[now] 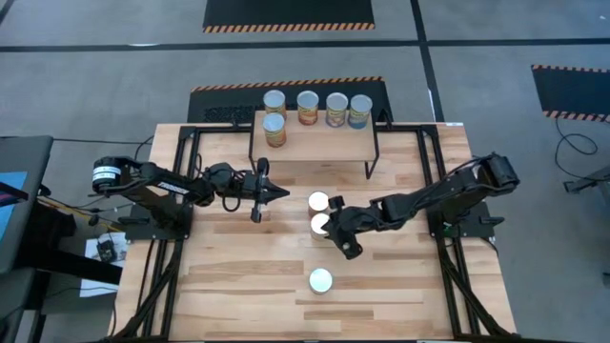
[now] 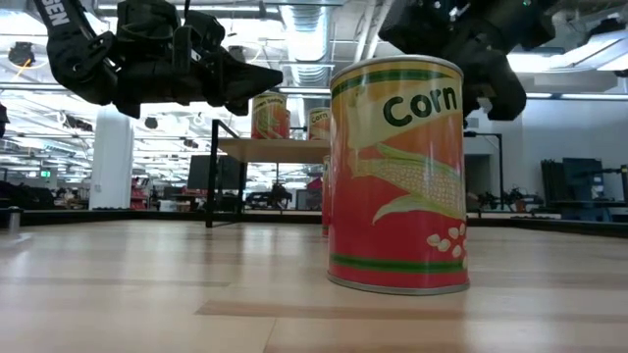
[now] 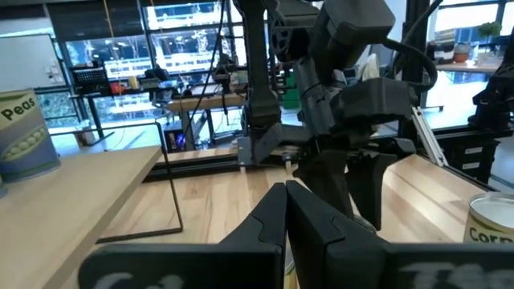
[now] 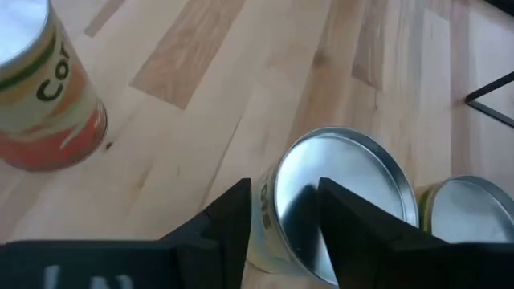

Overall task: Pick and place cans onto a shelf
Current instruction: Put the canned carrots on the shelf, then put the canned pineapple on the shelf

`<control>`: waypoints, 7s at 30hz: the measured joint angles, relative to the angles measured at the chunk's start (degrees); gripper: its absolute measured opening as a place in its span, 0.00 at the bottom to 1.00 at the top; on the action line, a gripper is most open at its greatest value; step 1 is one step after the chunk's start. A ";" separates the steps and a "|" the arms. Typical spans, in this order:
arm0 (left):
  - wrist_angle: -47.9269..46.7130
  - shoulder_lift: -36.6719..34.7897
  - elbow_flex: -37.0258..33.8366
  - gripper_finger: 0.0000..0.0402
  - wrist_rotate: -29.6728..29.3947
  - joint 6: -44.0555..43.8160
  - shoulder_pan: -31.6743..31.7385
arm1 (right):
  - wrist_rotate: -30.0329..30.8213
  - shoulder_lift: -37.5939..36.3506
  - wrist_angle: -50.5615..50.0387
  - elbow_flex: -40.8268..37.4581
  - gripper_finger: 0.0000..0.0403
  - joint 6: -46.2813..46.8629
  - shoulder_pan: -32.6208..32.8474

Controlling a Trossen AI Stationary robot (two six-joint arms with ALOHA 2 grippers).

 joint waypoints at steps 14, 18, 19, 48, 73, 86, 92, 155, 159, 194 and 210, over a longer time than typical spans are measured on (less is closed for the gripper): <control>2.06 -0.02 1.97 0.00 2.42 -5.66 -0.02 | -0.02 0.26 0.14 0.16 0.03 -1.26 -0.54; 1.97 -0.02 3.38 0.00 3.88 -5.86 -0.02 | -0.52 -1.47 -1.14 0.01 0.03 -1.01 0.05; 1.93 -0.02 3.52 0.00 3.84 -5.70 -0.02 | -1.20 -2.33 -1.55 -0.01 0.03 -0.83 0.19; 0.90 -0.04 4.37 0.00 3.43 -4.44 -0.02 | 2.27 -21.31 -38.11 19.50 0.02 -14.00 -29.42; 0.97 -0.04 4.35 0.00 3.13 -3.80 -0.02 | -8.72 -17.19 -35.51 19.52 0.03 -9.60 -45.48; 0.98 -0.04 4.35 0.00 3.15 -3.80 -0.02 | -8.34 -17.61 -35.81 19.44 0.03 -9.54 -44.85; 1.15 -0.04 4.35 0.00 3.15 -3.80 -0.02 | -8.37 -17.55 -35.62 19.44 0.06 -8.27 -44.83; -54.71 16.78 33.72 0.24 -25.38 20.53 -12.27 | -11.37 -53.52 7.97 -27.93 0.05 7.57 -15.76; -57.34 17.17 34.64 0.18 -25.38 22.38 -12.24 | -11.37 -53.11 8.47 -27.90 0.05 7.58 -14.24; -62.41 16.94 39.36 0.00 -9.90 31.04 -12.11 | -4.35 -9.15 -2.03 -3.75 0.34 -4.74 -6.58; -62.12 16.96 39.36 0.00 -9.85 30.67 -12.11 | -4.22 -4.32 -5.43 -0.10 0.14 -7.48 -7.64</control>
